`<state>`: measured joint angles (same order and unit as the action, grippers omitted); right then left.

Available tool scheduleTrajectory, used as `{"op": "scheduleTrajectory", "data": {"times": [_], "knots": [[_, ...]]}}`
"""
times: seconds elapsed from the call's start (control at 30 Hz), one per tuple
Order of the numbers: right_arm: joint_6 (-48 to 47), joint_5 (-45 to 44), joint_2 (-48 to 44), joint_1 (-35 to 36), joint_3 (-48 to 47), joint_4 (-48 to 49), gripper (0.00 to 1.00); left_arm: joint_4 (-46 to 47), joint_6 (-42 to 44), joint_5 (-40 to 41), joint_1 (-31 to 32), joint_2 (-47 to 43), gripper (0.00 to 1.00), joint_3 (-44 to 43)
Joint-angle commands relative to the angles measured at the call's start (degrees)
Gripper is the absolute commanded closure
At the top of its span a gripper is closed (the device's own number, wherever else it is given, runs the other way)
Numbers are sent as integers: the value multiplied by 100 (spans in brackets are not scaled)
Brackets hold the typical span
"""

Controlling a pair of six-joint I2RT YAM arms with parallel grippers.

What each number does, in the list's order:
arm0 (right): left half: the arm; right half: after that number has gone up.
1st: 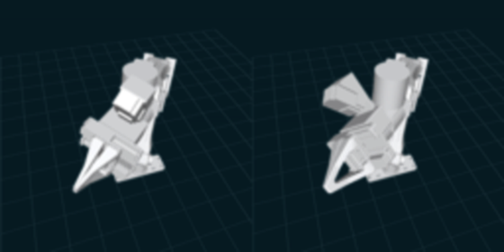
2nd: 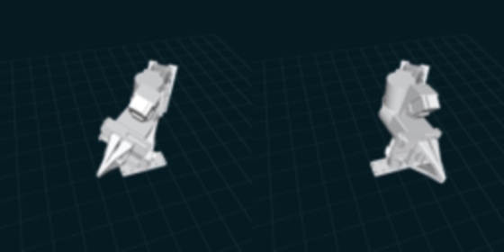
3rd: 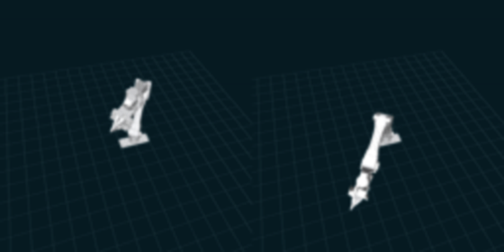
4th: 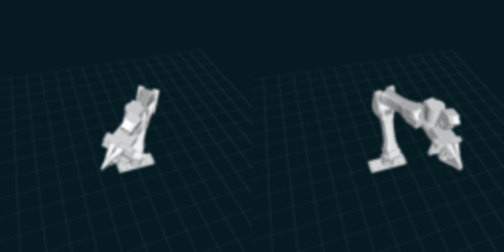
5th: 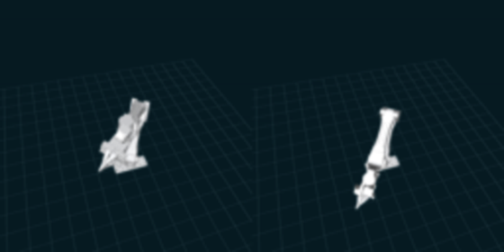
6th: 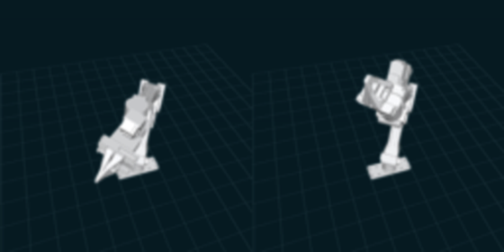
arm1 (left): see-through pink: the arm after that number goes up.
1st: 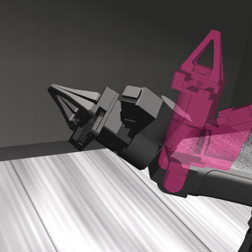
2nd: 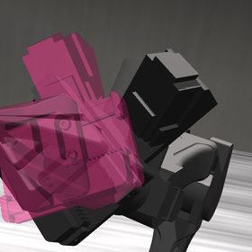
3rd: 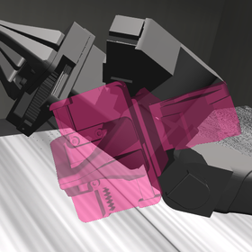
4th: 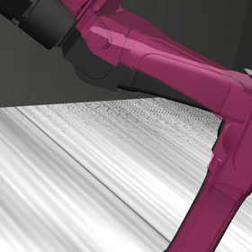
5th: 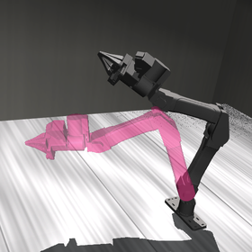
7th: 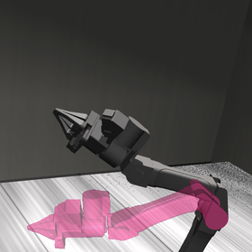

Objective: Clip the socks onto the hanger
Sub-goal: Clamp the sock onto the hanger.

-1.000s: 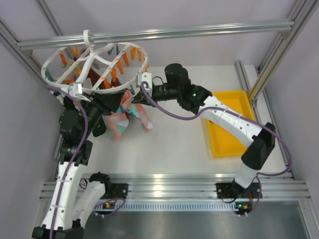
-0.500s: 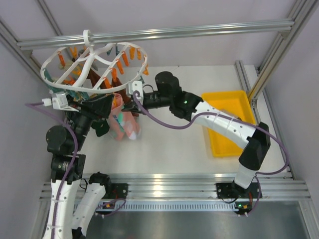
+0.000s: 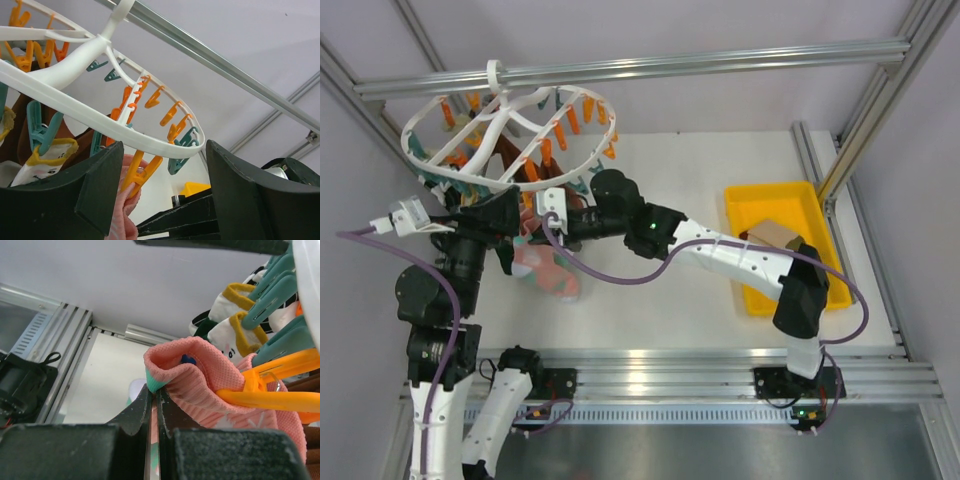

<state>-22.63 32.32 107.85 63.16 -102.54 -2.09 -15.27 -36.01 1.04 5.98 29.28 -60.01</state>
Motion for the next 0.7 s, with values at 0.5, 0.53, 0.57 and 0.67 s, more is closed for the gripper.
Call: {"op": "scheduleTrajectory", "data": {"times": [0.5,0.53,0.57,0.67], "knots": [[724,-516,-721,-434,627,771,58,296,-108,-498,-62,87,28,182],[882,-464,-974,-505,778,780,54,348,-108,-699,-62,87,28,217],[962,-419,-1107,-567,945,850,50,471,-108,-806,-62,113,28,279],[1357,-208,-1661,-892,1622,1095,48,673,-108,-1166,-62,174,29,349]]}}
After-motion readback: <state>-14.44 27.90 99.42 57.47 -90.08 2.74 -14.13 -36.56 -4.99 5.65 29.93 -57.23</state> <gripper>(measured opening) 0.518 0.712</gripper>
